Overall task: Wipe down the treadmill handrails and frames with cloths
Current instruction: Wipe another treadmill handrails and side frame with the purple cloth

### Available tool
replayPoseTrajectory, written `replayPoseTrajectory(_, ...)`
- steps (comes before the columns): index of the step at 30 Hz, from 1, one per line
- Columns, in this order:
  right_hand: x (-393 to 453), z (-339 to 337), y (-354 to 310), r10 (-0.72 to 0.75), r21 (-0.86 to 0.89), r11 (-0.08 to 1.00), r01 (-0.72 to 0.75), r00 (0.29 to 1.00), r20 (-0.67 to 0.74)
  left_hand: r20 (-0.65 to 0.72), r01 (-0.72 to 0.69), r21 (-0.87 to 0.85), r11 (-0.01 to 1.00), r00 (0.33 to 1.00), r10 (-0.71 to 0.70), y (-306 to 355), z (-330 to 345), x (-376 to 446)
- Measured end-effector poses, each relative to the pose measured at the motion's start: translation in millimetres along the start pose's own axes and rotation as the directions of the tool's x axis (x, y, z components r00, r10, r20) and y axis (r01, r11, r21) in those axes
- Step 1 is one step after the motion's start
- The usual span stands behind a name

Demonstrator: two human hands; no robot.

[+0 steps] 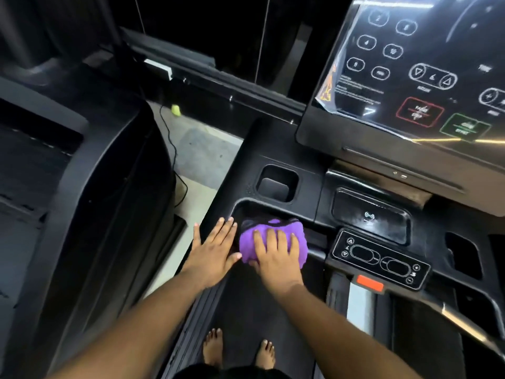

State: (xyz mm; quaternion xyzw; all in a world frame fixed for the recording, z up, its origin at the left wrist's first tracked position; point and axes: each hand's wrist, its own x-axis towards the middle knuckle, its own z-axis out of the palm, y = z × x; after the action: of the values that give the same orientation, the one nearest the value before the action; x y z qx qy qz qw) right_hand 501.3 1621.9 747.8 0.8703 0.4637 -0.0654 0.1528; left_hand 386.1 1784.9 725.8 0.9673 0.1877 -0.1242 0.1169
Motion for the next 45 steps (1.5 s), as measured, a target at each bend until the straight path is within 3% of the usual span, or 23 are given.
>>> replayPoseTrajectory(3, 51.2, -26.7, -0.1, -0.071, 0.156, 0.986, 0.056, 0.993, 0.093, -0.009, -0.006, -0.047, 0.999, 1.000, 0.005, -7.0, 5.8, -0.9)
replayPoseTrajectory(5, 65.9, -30.2, -4.9, -0.085, 0.162, 0.985, 0.064, 0.987, 0.133, -0.038, 0.008, -0.085, 0.996, 0.999, -0.011, -8.9, 5.8, 0.8)
replayPoseTrajectory(10, 4.7, 3.3, -11.9, -0.111, -0.052, 0.993, 0.105, 0.985, -0.135, -0.075, -0.057, -0.086, 0.995, 0.996, 0.050, -11.7, 8.1, -2.9)
replayPoseTrajectory(13, 26.5, -10.4, -2.9, -0.135, 0.012, 0.991, 0.135, 0.990, -0.044, -0.082, -0.070, -0.099, 0.993, 0.995, 0.061, -12.3, 7.3, -3.2)
replayPoseTrajectory(16, 59.7, -32.2, -5.8, -0.084, 0.164, 0.985, 0.061, 0.987, 0.138, -0.092, -0.067, -0.107, 0.992, 0.994, 0.057, -11.3, 7.4, -2.0)
replayPoseTrajectory(18, 50.5, -31.3, -4.4, -0.087, 0.137, 0.988, 0.078, 0.994, 0.060, -0.093, -0.070, -0.098, 0.993, 0.994, 0.061, -11.8, 8.3, -1.8)
replayPoseTrajectory(22, -6.5, 4.4, 24.9, -0.053, -0.099, 0.994, 0.038, 0.987, -0.154, -0.105, -0.075, -0.081, 0.994, 0.992, 0.067, -14.4, 15.8, 0.4)
replayPoseTrajectory(24, -2.0, 0.9, 40.8, -0.003, -0.085, 0.996, -0.003, 0.997, -0.074, -0.127, -0.081, -0.081, 0.993, 0.989, 0.070, -14.9, 19.7, 2.1)
replayPoseTrajectory(26, 21.5, -17.9, 49.2, 0.016, 0.047, 0.999, -0.020, 0.996, 0.091, -0.129, -0.082, -0.079, 0.993, 0.989, 0.072, -14.6, 19.7, 2.7)
replayPoseTrajectory(28, 33.8, -25.1, 50.3, 0.011, 0.128, 0.991, -0.033, 0.986, 0.167, -0.122, -0.087, -0.076, 0.993, 0.990, 0.077, -13.2, 18.7, 3.2)
replayPoseTrajectory(34, -31.9, 17.7, 41.5, 0.076, -0.084, 0.992, -0.094, 0.979, -0.192, -0.102, -0.072, -0.043, 0.996, 0.993, 0.068, -12.6, 14.7, -0.3)
replayPoseTrajectory(36, -20.8, 9.7, 50.0, 0.101, -0.050, 0.993, -0.107, 0.989, -0.103, -0.090, -0.068, -0.042, 0.997, 0.994, 0.064, -11.2, 14.2, 0.2)
replayPoseTrajectory(38, 10.7, -18.4, 60.5, 0.083, 0.068, 0.994, -0.090, 0.991, 0.101, -0.088, -0.062, -0.029, 0.998, 0.994, 0.060, -10.5, 13.0, 1.7)
replayPoseTrajectory(40, 34.5, -40.3, 67.5, 0.008, 0.199, 0.977, -0.072, 0.952, 0.307, -0.086, -0.060, -0.014, 0.998, 0.995, 0.058, -11.2, 12.7, 2.5)
replayPoseTrajectory(41, 38.0, -41.9, 69.7, -0.013, 0.222, 0.973, -0.064, 0.944, 0.330, -0.085, -0.060, -0.014, 0.998, 0.995, 0.058, -10.0, 13.6, 2.3)
replayPoseTrajectory(43, 27.9, -30.5, 64.9, 0.023, 0.178, 0.983, -0.053, 0.986, 0.167, -0.102, -0.060, -0.019, 0.998, 0.993, 0.058, -10.7, 14.6, 1.8)
replayPoseTrajectory(45, -2.7, -6.3, 46.8, 0.101, 0.028, 0.994, -0.101, 0.995, -0.005, -0.104, -0.064, -0.032, 0.997, 0.993, 0.061, -11.3, 14.2, 2.1)
